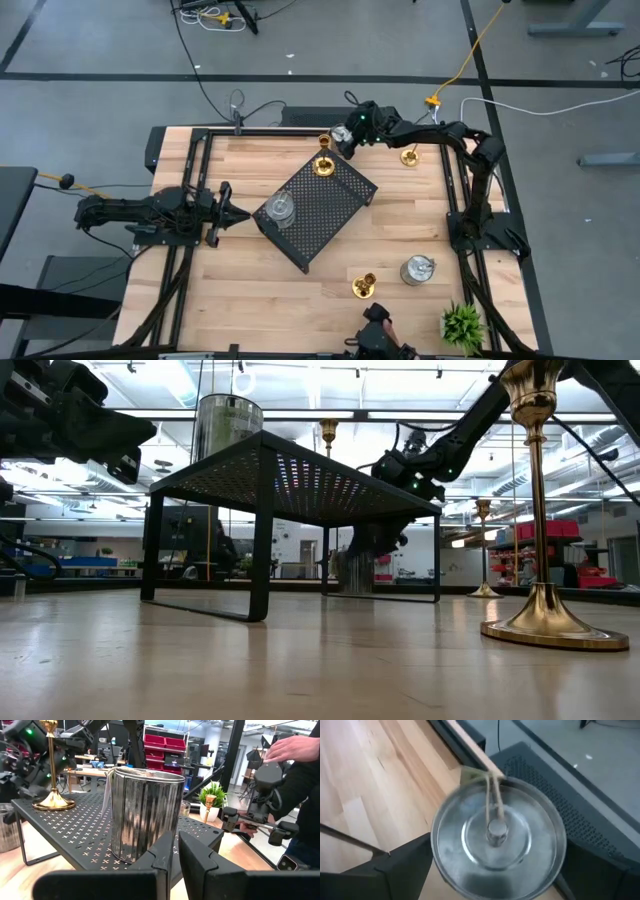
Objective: Pick & Place candle stick holders
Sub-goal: Put the top silver scented candle on the shelf aligned with the other silver scented candle
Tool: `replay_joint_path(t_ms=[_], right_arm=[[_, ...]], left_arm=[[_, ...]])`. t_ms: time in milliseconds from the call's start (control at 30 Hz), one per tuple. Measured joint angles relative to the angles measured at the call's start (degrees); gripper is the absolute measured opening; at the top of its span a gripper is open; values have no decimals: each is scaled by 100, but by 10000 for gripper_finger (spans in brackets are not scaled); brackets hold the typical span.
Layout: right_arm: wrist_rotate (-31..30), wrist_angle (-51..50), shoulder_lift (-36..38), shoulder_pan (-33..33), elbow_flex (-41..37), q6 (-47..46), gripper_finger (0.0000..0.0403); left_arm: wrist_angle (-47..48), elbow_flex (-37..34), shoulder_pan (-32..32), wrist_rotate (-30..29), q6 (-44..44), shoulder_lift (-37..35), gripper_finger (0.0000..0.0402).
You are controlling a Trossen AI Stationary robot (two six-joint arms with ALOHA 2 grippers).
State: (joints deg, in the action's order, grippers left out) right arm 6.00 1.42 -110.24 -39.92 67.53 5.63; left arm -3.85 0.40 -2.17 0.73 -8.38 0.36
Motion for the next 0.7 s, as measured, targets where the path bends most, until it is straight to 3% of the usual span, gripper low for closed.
replay_joint_path(t_ms=[700], right_arm=[[96,183,15,7,7,146,400]], left_arm=[[1,-2,-1,-1,0,-1,39]])
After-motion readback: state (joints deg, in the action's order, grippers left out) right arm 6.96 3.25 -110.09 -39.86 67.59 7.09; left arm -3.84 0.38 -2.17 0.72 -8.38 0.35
